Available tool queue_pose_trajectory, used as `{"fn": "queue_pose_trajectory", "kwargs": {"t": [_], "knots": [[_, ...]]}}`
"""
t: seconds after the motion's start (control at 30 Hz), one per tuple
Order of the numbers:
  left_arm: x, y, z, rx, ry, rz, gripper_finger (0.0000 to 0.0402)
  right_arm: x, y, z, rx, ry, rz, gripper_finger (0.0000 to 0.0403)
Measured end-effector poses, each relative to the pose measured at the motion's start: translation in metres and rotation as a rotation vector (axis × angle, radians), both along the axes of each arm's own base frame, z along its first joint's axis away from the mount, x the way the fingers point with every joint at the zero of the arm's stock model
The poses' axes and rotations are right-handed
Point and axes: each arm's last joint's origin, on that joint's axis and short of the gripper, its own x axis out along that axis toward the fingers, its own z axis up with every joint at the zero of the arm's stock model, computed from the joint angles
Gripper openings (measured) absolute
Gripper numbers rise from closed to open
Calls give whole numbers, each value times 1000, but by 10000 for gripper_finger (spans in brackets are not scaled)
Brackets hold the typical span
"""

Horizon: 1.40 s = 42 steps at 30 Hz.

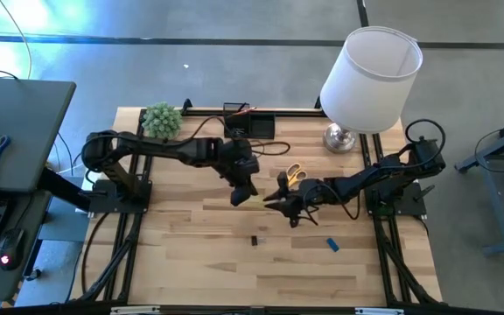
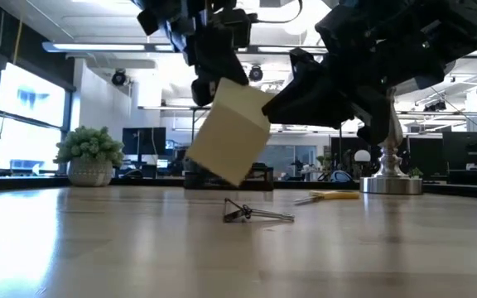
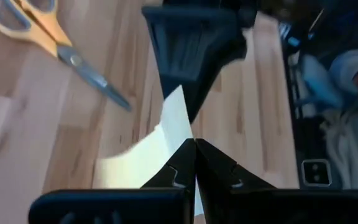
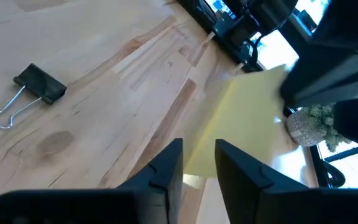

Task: Pick and place office supplies into organizer
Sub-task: Put the sticky notes into the right slot of the desk organizer

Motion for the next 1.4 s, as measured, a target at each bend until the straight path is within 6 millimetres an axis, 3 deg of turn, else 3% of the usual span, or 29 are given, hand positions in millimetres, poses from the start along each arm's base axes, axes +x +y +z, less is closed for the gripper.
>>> {"fn": "queue_pose_trajectory", "kwargs": {"t": [0.37,0.5,0.77,0.93,1.1,1.23,1.4], "knots": [[8,-5,12,-30,-124,4,0,2,-3,5,29,-61,-114,200],[12,-5,19,-67,-196,-1,0,2,-4,5,15,-59,-146,219],[7,-6,12,-66,-120,-12,0,-1,-3,-4,-13,37,-108,184],[2,-12,6,-36,-39,-37,0,-7,-7,-9,-42,103,-291,156],[-4,-14,-2,107,62,-13,0,-21,-4,11,-58,76,-461,133],[-5,-12,-3,132,78,-1,0,-38,-18,24,194,123,-593,121],[1,-25,-7,135,58,-41,0,-54,-34,13,561,394,-616,117]]}}
